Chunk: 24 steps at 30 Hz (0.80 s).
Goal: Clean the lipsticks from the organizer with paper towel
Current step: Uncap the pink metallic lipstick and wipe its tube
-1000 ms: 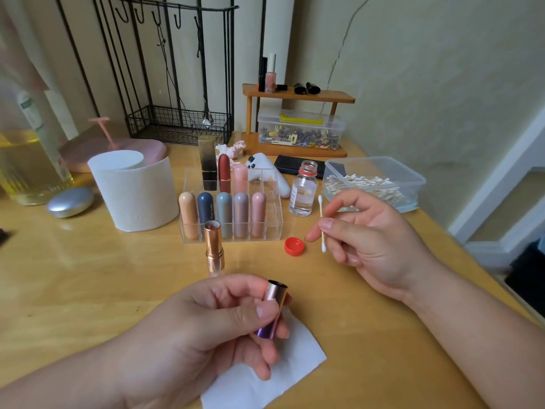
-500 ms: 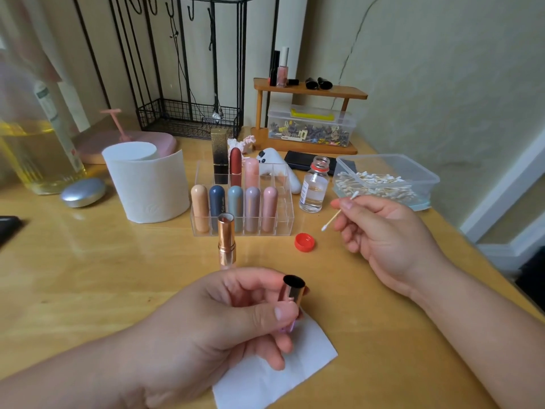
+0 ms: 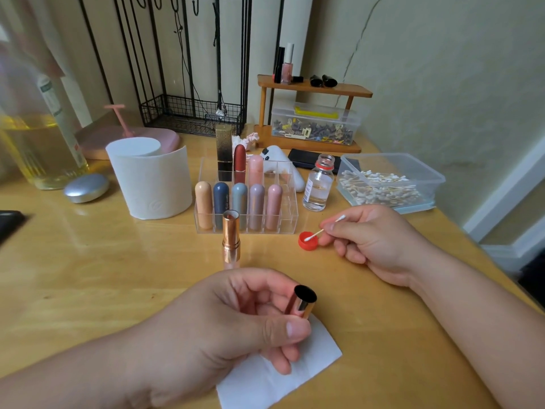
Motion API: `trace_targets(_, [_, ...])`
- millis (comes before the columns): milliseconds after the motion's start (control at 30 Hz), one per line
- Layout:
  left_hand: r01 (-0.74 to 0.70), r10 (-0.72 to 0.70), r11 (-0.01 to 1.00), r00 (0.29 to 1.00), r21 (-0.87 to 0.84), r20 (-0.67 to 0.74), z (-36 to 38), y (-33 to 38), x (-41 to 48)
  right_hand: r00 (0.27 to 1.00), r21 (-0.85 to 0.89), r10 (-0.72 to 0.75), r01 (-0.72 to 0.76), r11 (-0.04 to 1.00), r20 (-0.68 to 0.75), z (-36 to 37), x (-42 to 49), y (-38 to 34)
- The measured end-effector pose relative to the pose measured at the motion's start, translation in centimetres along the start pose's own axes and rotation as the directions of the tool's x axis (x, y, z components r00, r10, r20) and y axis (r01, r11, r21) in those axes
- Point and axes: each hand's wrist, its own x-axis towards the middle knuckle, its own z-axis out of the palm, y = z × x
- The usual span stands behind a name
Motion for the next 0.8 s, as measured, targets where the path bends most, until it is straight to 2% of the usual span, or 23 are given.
trace_targets(133, [0.006, -0.007, 1.000, 1.000, -0.006, -0.011, 0.1, -0.1, 0.1, 0.997, -0.076, 0.056, -0.061, 0.995, -0.061, 0.2, 0.4, -0.2])
trace_targets(233, [0.009, -0.009, 1.000, 1.000, -0.004, -0.008, 0.1, -0.1, 0.1, 0.995, -0.180, 0.056, -0.070, 0.981, -0.085, 0.6, 0.3, -0.4])
trace_targets(433, [0.019, -0.018, 1.000, 1.000, -0.014, 0.008, 0.0, 0.0, 0.1, 0.992, -0.265, 0.049, -0.079, 0.961, -0.116, 0.9, 0.2, -0.6])
trace_targets(633, [0.021, -0.021, 1.000, 1.000, -0.018, 0.015, 0.0, 0.0, 0.0, 0.987, -0.301, 0.058, -0.101, 0.948, -0.149, 1.0, 0.3, -0.7])
trace_targets(800, [0.021, -0.021, 1.000, 1.000, -0.021, 0.011, 0.1, 0.0, 0.0, 0.989, -0.259, 0.057, -0.091, 0.962, -0.139, 0.9, 0.2, -0.5])
